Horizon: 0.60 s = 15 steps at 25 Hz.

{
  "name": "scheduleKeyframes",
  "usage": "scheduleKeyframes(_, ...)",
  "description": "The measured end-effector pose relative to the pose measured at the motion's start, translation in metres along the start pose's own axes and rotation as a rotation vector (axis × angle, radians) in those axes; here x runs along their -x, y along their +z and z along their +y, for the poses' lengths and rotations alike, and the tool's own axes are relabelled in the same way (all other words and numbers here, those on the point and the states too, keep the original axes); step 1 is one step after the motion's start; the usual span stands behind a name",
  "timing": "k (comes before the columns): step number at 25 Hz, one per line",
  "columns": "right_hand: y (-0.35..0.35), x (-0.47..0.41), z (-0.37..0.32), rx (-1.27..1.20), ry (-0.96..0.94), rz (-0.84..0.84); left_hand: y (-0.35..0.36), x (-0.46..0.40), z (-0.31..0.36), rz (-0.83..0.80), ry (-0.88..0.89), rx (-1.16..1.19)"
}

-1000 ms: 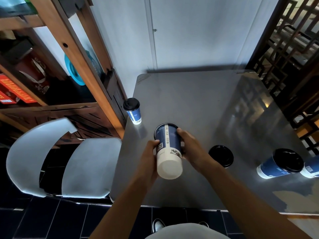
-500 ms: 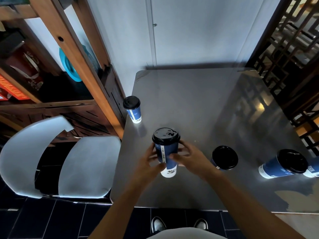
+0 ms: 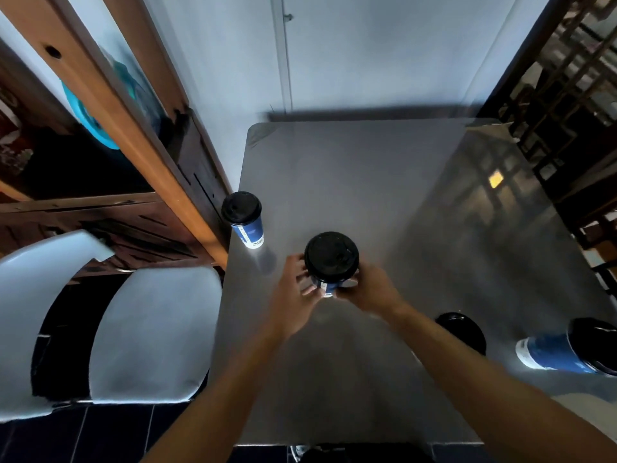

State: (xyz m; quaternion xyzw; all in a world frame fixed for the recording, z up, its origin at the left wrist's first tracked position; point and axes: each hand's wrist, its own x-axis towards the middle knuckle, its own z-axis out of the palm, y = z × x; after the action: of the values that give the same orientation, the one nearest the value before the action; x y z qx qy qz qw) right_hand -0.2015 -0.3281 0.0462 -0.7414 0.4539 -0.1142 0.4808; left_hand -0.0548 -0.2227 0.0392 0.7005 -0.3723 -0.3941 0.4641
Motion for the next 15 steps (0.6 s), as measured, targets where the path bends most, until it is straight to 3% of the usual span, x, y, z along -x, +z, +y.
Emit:
scheduleKeyframes(9, -0.023, -0.147, 0.021, 0.046, 0.024, -0.101, 0.008, -0.144, -0.007, -0.005, -0.046, -0.174)
scheduleKeyframes(15, -0.018, -0.18, 0.043, 0.114, 0.003, -0.103, 0.019, -0.172, -0.026, 0.039, -0.106, -0.156)
